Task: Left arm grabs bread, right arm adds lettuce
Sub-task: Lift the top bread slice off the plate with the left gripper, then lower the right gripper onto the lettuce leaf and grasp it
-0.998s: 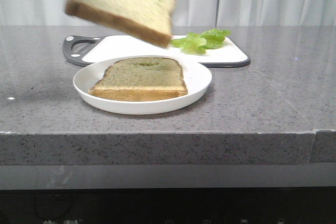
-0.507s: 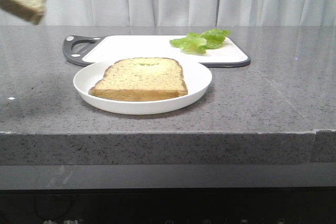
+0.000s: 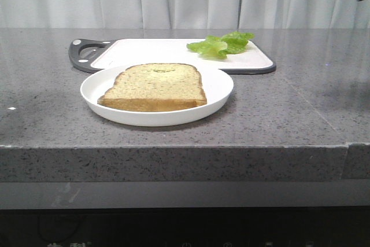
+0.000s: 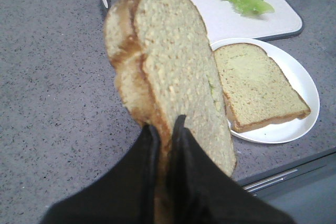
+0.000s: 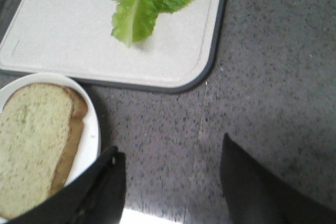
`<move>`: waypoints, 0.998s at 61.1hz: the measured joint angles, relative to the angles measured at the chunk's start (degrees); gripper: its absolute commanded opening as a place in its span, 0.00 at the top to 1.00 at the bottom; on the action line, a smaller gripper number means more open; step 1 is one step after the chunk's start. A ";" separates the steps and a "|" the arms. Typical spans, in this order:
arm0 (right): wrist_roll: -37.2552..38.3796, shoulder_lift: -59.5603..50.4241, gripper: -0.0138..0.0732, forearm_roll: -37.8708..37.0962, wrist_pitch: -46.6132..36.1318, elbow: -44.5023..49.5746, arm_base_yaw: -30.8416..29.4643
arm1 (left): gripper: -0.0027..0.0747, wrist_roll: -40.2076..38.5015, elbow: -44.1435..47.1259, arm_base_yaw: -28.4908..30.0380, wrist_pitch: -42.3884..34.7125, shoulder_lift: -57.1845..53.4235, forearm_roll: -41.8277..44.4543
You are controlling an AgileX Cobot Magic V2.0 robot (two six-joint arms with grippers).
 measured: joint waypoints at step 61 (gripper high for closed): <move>-0.94 50.70 0.25 7.17 9.36 -50.66 -1.23 | 0.99 0.00 0.00 0.00 0.13 0.00 0.13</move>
